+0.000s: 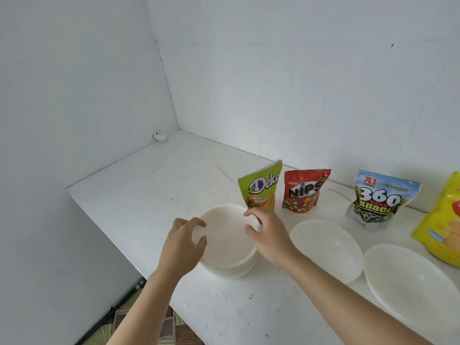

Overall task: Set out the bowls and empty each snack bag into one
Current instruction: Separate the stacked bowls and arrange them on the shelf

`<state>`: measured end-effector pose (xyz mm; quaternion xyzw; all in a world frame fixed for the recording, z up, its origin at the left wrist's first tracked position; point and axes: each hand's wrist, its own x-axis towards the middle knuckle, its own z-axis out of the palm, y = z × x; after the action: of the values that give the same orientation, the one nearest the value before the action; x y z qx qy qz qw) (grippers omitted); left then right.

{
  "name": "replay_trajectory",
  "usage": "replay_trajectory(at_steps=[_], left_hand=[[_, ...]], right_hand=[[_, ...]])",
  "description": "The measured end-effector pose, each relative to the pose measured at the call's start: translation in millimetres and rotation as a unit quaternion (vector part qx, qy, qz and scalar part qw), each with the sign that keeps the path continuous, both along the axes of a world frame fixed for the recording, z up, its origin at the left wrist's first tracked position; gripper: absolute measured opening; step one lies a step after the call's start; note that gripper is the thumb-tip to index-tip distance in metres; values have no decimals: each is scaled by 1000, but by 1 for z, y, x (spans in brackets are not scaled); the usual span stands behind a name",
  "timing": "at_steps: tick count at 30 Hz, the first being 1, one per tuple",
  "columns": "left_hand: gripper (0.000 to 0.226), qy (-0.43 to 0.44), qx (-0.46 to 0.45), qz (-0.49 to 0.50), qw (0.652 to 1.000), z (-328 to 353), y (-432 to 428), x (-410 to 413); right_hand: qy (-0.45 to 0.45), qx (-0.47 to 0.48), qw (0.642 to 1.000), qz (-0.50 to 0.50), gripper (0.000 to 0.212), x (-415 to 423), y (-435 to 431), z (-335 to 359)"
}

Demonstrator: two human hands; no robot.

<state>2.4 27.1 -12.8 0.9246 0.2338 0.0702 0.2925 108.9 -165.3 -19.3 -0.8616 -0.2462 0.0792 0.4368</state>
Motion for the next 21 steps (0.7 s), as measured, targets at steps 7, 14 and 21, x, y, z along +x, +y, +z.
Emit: replay_trajectory(at_steps=[7,14,21], left_hand=[[39,-5,-28,16,999,-5,2,6],[51,9,-36,-28,999,-7,15,6],[52,-18,-25,-59,998,-6,24,6]], right_hand=[[26,-43,998,-32,48,5,8,-6],[35,-42,998,-24,41,8,2,-4],[39,-43,998,-15,40,2,2,6]])
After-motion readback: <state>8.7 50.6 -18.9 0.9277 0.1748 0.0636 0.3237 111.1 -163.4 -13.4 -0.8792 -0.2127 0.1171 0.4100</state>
